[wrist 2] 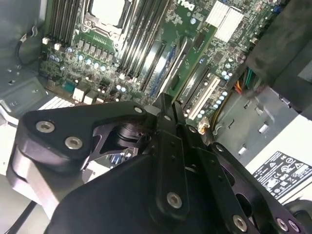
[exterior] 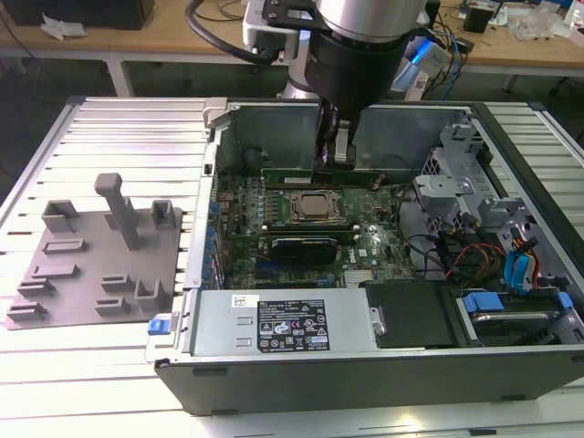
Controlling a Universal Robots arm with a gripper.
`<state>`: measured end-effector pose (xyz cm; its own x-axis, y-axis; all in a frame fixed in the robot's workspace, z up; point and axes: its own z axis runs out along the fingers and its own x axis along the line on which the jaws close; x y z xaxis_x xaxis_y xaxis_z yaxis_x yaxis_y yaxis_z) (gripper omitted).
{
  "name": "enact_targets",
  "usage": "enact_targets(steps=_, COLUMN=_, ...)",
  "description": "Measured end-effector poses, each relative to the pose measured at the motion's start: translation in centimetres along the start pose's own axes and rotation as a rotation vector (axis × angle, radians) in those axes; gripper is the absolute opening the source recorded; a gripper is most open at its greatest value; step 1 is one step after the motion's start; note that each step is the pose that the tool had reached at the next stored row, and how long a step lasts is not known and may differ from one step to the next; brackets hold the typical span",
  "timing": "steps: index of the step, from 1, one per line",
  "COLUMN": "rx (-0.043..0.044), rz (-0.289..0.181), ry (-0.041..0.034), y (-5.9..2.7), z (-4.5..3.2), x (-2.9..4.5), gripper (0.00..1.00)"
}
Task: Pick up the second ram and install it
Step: 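Pick up the second ram and move it above second insertion slot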
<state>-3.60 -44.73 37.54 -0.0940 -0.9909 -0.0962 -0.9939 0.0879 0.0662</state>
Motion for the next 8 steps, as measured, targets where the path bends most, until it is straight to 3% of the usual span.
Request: enact_targets(steps=8, rx=-0.0047, rz=0.000, ry=-0.0001, y=-1.32, z=0.94, x=-0.05, gripper=0.11)
